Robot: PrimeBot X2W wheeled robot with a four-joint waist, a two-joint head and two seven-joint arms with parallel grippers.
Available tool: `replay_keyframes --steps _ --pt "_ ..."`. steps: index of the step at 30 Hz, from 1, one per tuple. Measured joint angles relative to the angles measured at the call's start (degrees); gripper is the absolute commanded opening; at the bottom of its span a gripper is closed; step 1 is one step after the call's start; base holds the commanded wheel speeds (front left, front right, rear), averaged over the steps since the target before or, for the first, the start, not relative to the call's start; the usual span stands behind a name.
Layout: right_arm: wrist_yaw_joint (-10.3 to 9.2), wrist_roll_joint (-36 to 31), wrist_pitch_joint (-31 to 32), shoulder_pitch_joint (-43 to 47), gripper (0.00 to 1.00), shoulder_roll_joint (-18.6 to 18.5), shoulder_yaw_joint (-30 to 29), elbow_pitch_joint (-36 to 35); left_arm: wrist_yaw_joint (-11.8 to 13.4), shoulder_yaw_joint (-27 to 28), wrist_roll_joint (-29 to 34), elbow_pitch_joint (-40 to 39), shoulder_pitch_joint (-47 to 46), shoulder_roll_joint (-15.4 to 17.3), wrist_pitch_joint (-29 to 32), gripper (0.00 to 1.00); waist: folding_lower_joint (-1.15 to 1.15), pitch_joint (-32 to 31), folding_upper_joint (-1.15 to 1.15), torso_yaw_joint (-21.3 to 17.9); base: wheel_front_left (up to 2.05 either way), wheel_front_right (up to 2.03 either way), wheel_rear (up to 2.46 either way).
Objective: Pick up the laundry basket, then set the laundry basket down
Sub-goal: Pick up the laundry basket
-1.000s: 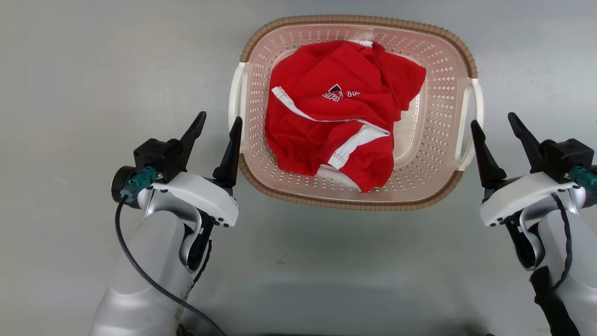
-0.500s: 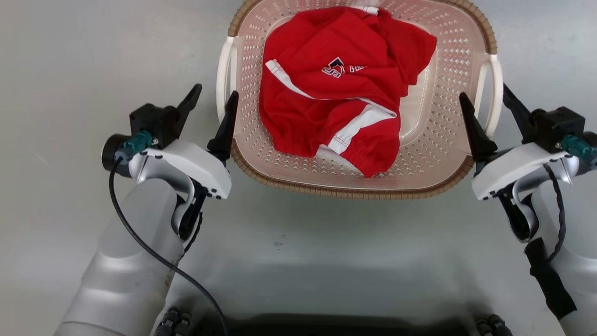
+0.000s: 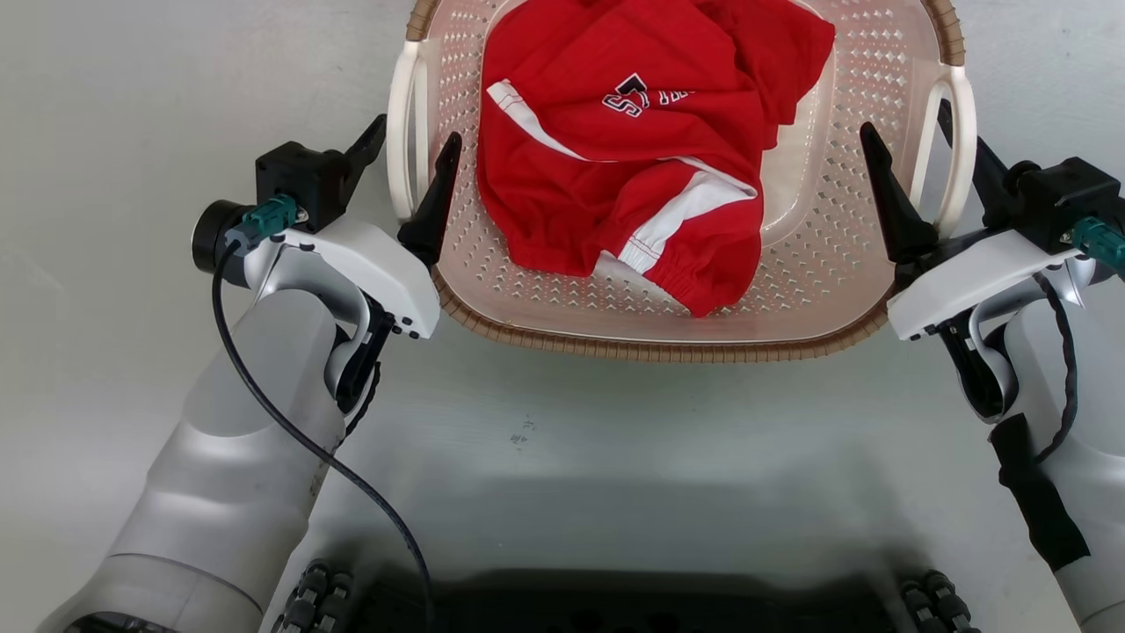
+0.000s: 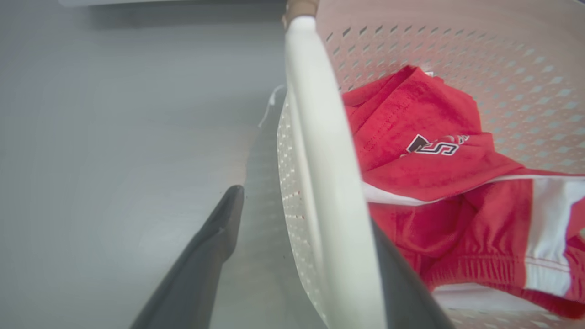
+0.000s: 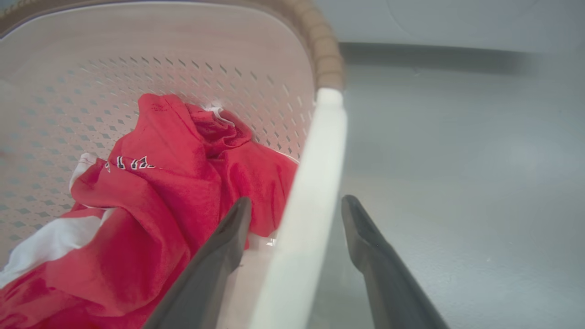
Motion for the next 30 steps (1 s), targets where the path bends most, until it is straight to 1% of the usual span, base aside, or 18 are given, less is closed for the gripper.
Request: replay_keyframes --steps 5,6,7,8,10,11,12,22,30 --pt "0.04 0.00 -0.01 -0.04 1.00 0.00 0.00 -0.11 0.00 -0.78 -0.80 0.40 -0.44 0.15 0.00 1.00 0.00 0.14 0.00 -0.07 0.00 0.00 0.00" --pt "0.04 0.00 -0.01 -0.04 1.00 -0.01 0.01 -0.11 0.00 -0.94 -1.05 0.55 -0.46 0.14 0.00 0.53 0.00 0.14 0.00 -0.08 0.00 0.00 0.00" --pt "0.04 0.01 -0.01 -0.04 0.41 0.00 0.08 -0.11 0.00 -1.57 -1.52 0.90 -0.49 0.16 0.00 0.00 0.00 0.10 0.00 -0.11 0.00 0.00 0.00" --pt "0.04 0.20 -0.01 -0.15 0.00 0.00 0.51 -0.05 0.00 -2.47 -1.98 1.22 -0.65 0.16 0.00 0.00 0.00 0.06 0.00 -0.13 0.00 0.00 0.00" --pt "0.07 0.75 -0.07 -0.26 0.00 0.32 1.12 -0.08 -0.41 -3.67 -3.11 1.27 -0.87 -0.47 -0.21 0.00 0.00 0.04 0.00 -0.15 0.00 0.00 0.00" --pt "-0.23 1.04 -0.08 -0.26 0.00 0.98 1.12 -0.07 -0.41 -3.85 -3.90 1.38 -0.96 -0.75 -0.42 0.00 0.00 0.03 0.00 -0.15 0.00 0.00 0.00" --pt "-0.51 1.09 -0.08 -0.27 0.00 1.00 1.00 -0.05 -0.35 -4.05 -4.39 1.48 -1.07 -0.70 -0.43 0.00 0.00 0.04 0.00 -0.14 0.00 0.00 0.00" --pt "-0.51 1.20 -0.42 -0.66 0.00 0.99 1.25 0.89 -0.35 -5.83 -6.38 1.87 -1.40 -0.29 -0.51 0.00 0.00 -0.14 0.00 -0.08 0.00 0.00 0.00" --pt "-0.46 1.23 -0.51 -1.72 0.00 1.41 1.45 3.16 -0.33 -7.23 -7.25 3.07 -1.99 -0.16 -0.49 0.00 0.00 -0.64 0.00 -0.10 0.00 0.00 0.00"
